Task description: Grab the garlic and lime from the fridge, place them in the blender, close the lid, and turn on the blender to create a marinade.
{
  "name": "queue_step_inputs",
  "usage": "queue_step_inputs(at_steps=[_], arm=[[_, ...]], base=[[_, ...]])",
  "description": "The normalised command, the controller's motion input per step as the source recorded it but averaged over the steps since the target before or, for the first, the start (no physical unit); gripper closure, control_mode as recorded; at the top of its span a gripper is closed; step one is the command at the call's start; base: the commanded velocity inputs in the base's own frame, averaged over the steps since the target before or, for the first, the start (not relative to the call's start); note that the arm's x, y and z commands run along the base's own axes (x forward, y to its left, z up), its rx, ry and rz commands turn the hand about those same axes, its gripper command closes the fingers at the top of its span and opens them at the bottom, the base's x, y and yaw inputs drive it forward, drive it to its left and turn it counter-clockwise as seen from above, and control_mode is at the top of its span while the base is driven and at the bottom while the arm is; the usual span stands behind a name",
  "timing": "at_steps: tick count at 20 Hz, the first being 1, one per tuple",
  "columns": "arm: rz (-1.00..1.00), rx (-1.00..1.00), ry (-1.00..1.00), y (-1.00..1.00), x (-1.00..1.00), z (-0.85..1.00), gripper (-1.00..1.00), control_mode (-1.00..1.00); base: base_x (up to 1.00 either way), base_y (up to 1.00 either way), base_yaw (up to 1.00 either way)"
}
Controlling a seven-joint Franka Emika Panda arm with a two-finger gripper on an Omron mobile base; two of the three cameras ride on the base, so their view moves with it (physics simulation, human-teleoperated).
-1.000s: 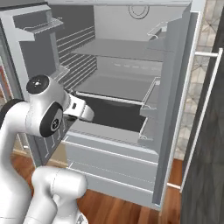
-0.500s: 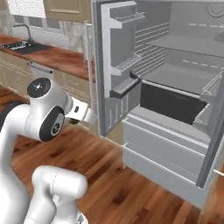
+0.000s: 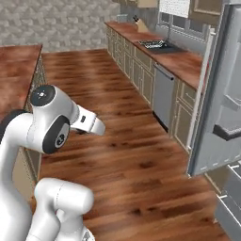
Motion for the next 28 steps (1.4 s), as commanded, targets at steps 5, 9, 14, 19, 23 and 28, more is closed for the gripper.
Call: queue_step_inputs(at_steps=[5,9,14,19,23,28], arm=[[0.00,0.00,0.00,0.00,0.00,0.00,1.00,1.00],[0.00,0.00,0.00,0.00,0.00,0.00,1.00,1.00],[0.00,0.00,0.00,0.00,0.00,0.00,1.00,1.00],[0.00,0.00,0.00,0.00,0.00,0.00,1.00,1.00],[0.00,0.00,0.00,0.00,0.00,0.00,1.00,1.00],[0.00,0.00,0.00,0.00,0.00,0.00,1.00,1.00]], base=[[0.40,0.66,0.73],[0.51,0.89,0.63],[0.08,0.98,0.70],[0.00,1.00,0.57],[0.00,1.00,0.46],[0.38,1.00,0.26]])
